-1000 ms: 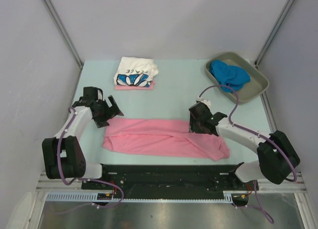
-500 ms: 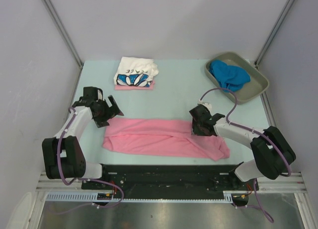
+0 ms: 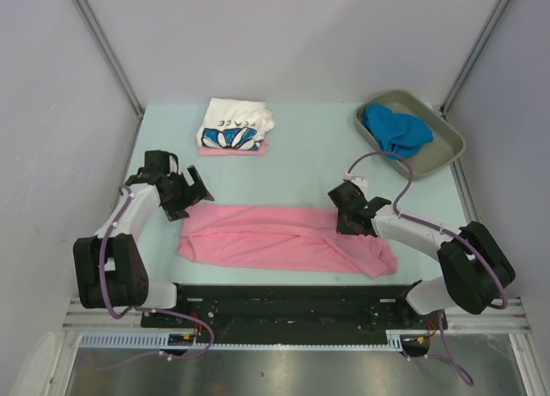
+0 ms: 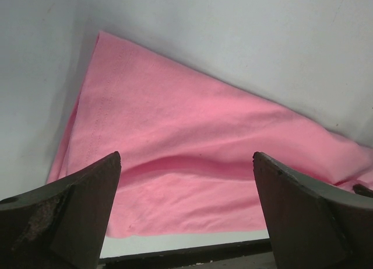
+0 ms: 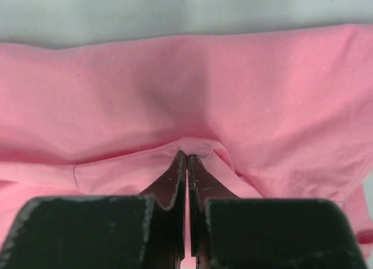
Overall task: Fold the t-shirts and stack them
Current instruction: Fold the tshirt
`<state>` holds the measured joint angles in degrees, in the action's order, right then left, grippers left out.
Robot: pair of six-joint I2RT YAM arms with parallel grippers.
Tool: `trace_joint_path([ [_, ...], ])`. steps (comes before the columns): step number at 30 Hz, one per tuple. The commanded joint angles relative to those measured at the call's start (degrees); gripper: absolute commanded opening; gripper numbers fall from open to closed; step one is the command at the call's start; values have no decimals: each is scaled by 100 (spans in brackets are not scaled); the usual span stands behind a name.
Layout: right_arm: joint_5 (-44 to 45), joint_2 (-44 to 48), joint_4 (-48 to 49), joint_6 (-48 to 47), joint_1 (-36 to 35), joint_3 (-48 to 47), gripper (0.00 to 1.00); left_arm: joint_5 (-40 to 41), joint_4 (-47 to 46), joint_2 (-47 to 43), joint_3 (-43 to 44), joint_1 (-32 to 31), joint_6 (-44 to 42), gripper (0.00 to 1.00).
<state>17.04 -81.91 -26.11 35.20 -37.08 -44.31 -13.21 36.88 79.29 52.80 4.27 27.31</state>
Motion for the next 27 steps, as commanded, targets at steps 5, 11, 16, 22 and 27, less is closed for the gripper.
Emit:
trace_joint_path([
  [5,634,1036,-929,408,-877,11,0,3,-41,-211,-41,12,-138,100],
  [11,687,1274,-1501,1128,-2020,11,0,-50,-6,-379,-94,12,-121,100],
  [16,669,1239,-1731,2015,-3225,11,0,-94,-23,-510,-217,3,-86,100],
  [22,1064,1484,-1933,2693,-4016,-42,41,-164,-15,-704,-340,3,-103,100],
  [27,1574,1766,-1978,2273,-3606,-253,100,-164,38,-722,-288,3,-129,100],
])
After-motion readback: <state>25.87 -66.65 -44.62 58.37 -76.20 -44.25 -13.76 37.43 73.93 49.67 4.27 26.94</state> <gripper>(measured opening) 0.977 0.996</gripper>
